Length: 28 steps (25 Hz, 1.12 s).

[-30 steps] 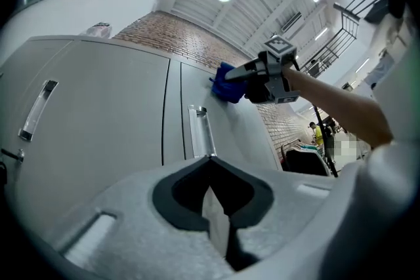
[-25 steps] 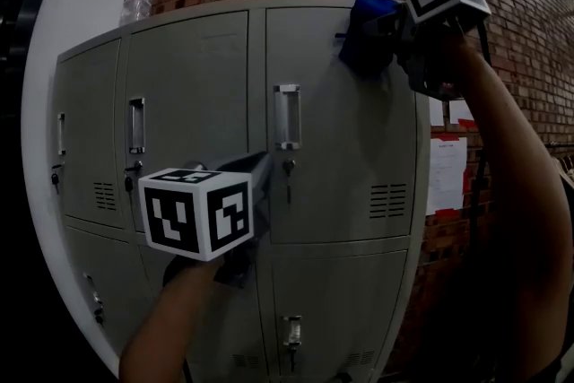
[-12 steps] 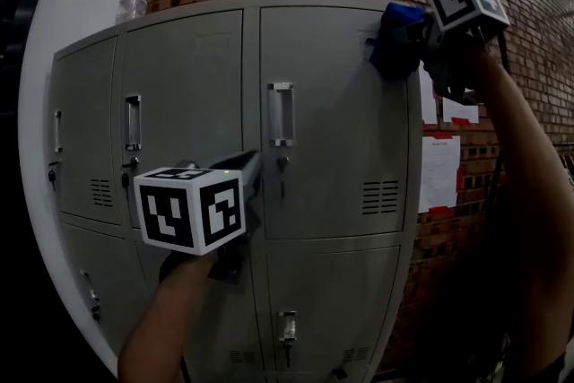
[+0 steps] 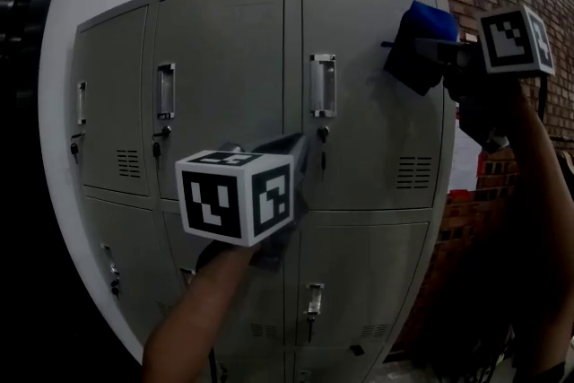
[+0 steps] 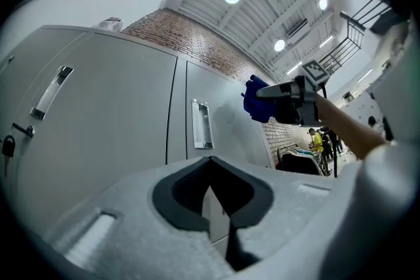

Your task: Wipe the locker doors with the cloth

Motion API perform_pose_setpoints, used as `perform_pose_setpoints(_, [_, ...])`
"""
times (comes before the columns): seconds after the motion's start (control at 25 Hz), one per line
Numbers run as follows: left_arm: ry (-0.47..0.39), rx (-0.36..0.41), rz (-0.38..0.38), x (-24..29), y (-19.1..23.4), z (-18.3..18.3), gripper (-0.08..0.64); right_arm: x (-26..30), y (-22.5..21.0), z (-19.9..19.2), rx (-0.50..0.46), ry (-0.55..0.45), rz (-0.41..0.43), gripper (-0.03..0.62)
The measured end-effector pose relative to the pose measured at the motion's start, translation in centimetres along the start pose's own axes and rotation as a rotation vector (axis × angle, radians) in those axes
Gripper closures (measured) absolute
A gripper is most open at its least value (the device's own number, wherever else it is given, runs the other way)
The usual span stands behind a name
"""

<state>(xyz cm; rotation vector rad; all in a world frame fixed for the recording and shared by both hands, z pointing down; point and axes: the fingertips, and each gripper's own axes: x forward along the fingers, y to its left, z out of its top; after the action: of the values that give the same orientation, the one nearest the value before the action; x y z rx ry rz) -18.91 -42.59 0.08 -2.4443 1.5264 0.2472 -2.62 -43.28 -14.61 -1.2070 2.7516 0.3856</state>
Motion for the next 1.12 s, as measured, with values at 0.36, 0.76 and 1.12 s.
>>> perform_pose_setpoints(0.36, [0.036, -0.023, -0.021, -2.8, -2.8, -6.2, 0.556, -1.5, 8.3, -10.7, 0.022, -0.022, 0.027, 0.526])
perform_pose_setpoints(0.76, [0.056, 0.041, 0.065, -6.9, -9.0, -13.4, 0.556, -6.9, 11.6, -23.1, -0.01, -0.067, -0.073, 0.525])
perform_pose_setpoints(1.12, [0.136, 0.027, 0.191, -10.4, -14.4, -20.5, 0.555, -12.4, 14.7, -31.7, -0.003, -0.05, -0.041, 0.527])
